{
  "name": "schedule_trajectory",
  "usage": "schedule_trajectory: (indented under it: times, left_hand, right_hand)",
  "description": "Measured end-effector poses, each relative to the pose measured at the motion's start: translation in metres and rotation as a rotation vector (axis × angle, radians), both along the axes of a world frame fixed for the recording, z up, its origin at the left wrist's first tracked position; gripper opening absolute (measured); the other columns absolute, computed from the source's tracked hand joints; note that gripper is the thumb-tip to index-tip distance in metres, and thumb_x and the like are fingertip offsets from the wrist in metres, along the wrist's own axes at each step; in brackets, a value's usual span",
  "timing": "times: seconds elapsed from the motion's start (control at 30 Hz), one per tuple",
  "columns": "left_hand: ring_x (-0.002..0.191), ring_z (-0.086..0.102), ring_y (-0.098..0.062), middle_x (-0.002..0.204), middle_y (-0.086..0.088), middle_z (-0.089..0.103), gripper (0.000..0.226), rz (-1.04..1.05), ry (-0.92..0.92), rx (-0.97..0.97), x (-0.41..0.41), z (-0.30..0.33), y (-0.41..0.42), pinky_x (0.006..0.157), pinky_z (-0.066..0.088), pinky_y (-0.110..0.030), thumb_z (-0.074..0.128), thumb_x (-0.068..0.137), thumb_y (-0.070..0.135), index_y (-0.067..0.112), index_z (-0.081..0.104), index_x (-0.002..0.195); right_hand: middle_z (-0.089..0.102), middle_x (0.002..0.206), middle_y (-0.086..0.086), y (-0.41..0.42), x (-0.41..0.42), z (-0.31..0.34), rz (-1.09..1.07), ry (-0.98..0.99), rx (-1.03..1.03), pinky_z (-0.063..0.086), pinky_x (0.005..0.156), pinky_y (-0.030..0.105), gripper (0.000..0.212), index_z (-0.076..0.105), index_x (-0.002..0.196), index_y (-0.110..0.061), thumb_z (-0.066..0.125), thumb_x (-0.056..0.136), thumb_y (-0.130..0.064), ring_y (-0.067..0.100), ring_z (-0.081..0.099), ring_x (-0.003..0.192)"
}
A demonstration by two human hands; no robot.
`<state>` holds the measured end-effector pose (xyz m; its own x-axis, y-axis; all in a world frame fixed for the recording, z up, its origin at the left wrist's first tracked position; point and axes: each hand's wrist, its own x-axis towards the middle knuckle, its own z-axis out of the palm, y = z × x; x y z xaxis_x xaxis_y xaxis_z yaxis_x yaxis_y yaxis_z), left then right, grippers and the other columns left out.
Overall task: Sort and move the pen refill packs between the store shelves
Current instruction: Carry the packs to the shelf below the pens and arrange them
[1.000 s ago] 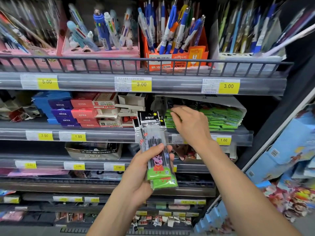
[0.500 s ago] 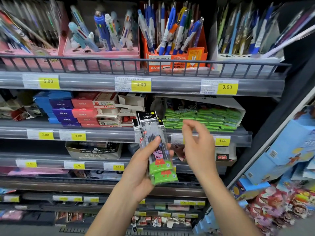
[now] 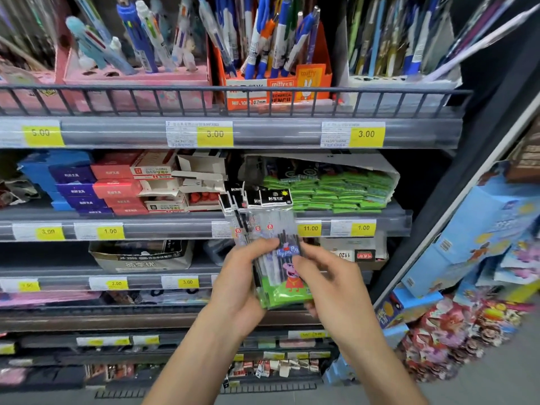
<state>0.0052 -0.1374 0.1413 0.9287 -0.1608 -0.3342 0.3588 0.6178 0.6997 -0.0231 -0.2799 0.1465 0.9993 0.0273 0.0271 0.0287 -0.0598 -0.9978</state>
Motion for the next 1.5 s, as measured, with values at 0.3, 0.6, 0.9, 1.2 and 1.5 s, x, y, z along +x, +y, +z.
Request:
schedule_trajectory:
  times: [0.3, 0.6, 0.9, 1.2, 1.5]
  left_hand:
    - [0.084, 0.074, -0.032, 0.106, -0.020, 0.076, 0.030, -0.032, -0.036, -0.025, -0.003, -0.002, -0.003, 0.070, 0.063, -0.043, 0.062, 0.092, 0.028, 0.011, 0.081, 0.106]
    - [0.102, 0.075, -0.038, 0.115, -0.020, 0.077, 0.034, 0.112, -0.076, 0.197, -0.004, -0.007, -0.011, 0.079, 0.063, -0.053, 0.074, 0.089, 0.009, 0.009, 0.071, 0.122]
    - [0.093, 0.075, -0.038, 0.111, -0.021, 0.076, 0.056, 0.138, -0.015, 0.049, -0.008, -0.003, -0.024, 0.074, 0.063, -0.046, 0.076, 0.082, 0.027, 0.002, 0.065, 0.131]
    - [0.090, 0.077, -0.033, 0.109, -0.022, 0.076, 0.051, 0.124, -0.059, 0.076, -0.002, -0.013, -0.032, 0.070, 0.063, -0.041, 0.080, 0.081, 0.021, 0.000, 0.069, 0.126]
    - [0.083, 0.075, -0.027, 0.104, -0.020, 0.076, 0.054, 0.099, -0.059, 0.061, 0.003, -0.018, -0.033, 0.067, 0.063, -0.034, 0.082, 0.073, 0.022, 0.000, 0.073, 0.121]
  right_hand:
    - [0.072, 0.083, -0.007, -0.020, -0.001, -0.003, 0.009, 0.111, 0.062, 0.051, 0.048, 0.029, 0.019, 0.070, 0.113, -0.031, 0.071, 0.094, -0.027, 0.020, 0.060, 0.049]
    - [0.073, 0.088, -0.005, -0.032, 0.004, -0.008, 0.069, 0.185, 0.067, 0.051, 0.053, 0.025, 0.022, 0.065, 0.107, -0.040, 0.073, 0.094, -0.024, 0.019, 0.064, 0.056]
    - [0.067, 0.091, 0.010, -0.051, 0.006, -0.010, -0.008, 0.229, 0.229, 0.048, 0.048, 0.027, 0.018, 0.073, 0.112, -0.023, 0.069, 0.096, -0.015, 0.023, 0.060, 0.056]
    - [0.074, 0.088, 0.011, -0.068, 0.012, -0.009, -0.017, 0.229, 0.351, 0.046, 0.047, 0.022, 0.022, 0.075, 0.112, -0.018, 0.073, 0.091, -0.013, 0.017, 0.060, 0.059]
    - [0.065, 0.069, 0.001, -0.108, 0.061, 0.025, -0.072, 0.210, 0.431, 0.038, 0.040, 0.015, 0.021, 0.080, 0.074, -0.012, 0.067, 0.089, -0.005, 0.005, 0.053, 0.052]
